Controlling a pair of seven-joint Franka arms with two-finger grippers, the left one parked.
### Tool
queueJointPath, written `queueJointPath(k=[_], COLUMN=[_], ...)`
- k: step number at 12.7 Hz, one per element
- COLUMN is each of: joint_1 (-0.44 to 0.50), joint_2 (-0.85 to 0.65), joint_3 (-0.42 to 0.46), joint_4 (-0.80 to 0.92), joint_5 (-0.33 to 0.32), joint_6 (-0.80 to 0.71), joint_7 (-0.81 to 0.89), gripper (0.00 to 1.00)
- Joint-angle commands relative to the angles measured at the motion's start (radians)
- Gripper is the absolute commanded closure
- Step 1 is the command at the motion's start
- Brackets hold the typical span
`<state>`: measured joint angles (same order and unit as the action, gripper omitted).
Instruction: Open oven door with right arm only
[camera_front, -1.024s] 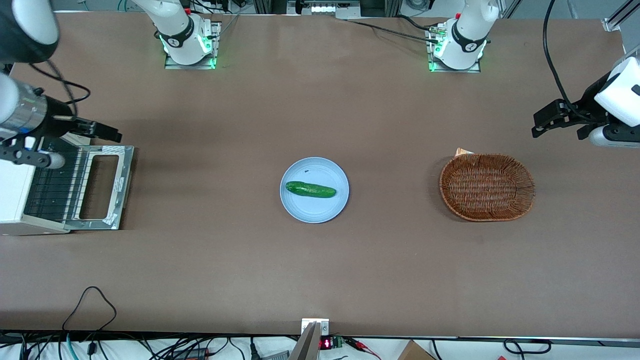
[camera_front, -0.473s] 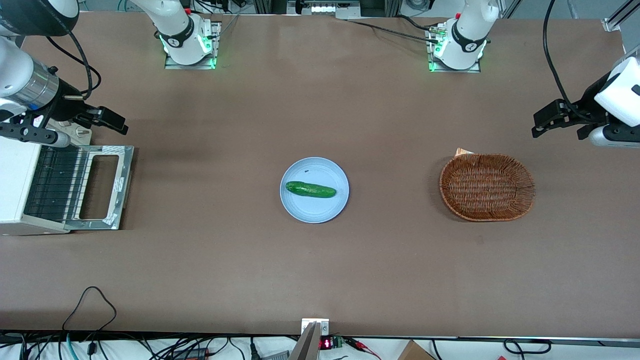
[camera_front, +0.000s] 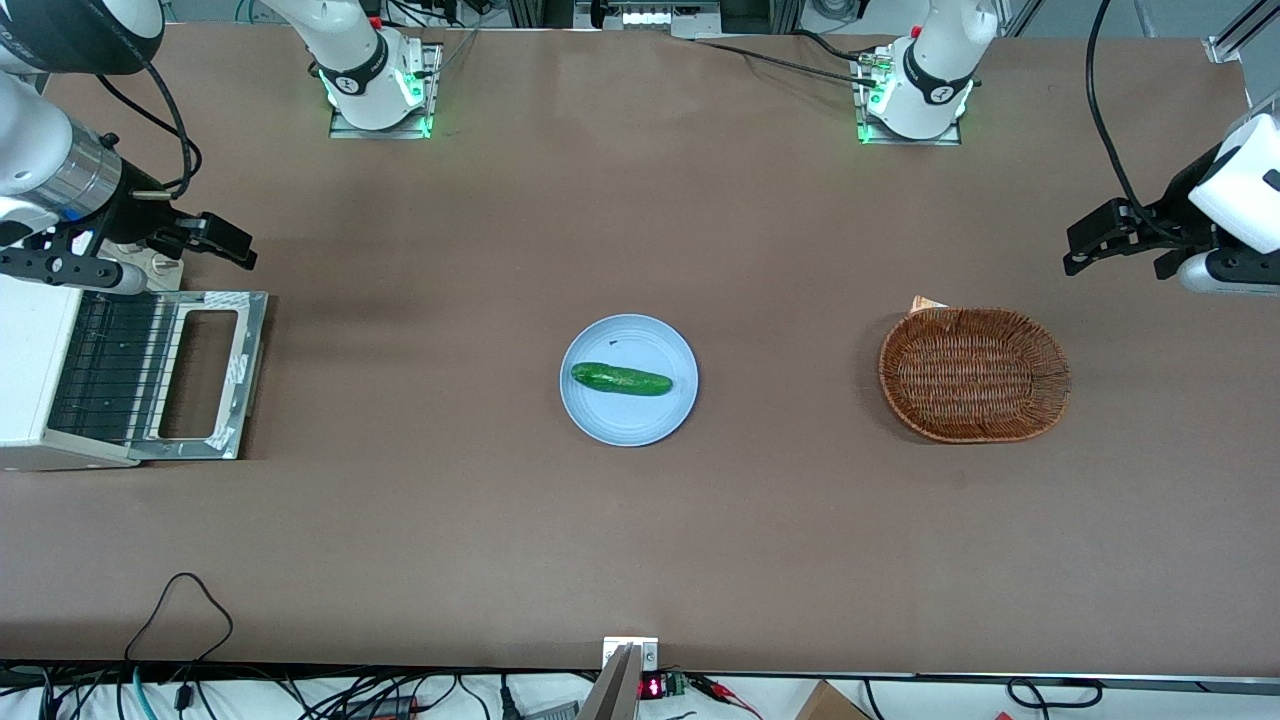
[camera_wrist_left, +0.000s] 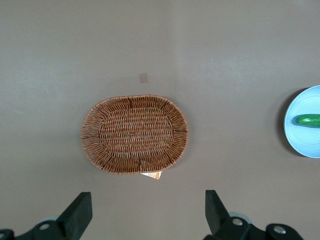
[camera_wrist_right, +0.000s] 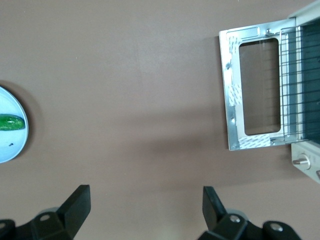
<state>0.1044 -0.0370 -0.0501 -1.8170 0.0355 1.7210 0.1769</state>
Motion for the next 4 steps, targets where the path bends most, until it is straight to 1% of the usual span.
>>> queueJointPath(k=[1,4], joint_1=[-0.031,-0.032], joint_2=[-0.014,-0.014], joint_3=[0.030,0.030], joint_4=[-0.013,-0.013], joint_5=[-0.013,-0.011], joint_6=[0.006,0.008], joint_7=[-0.030,-0.031], gripper=[0.01,0.01])
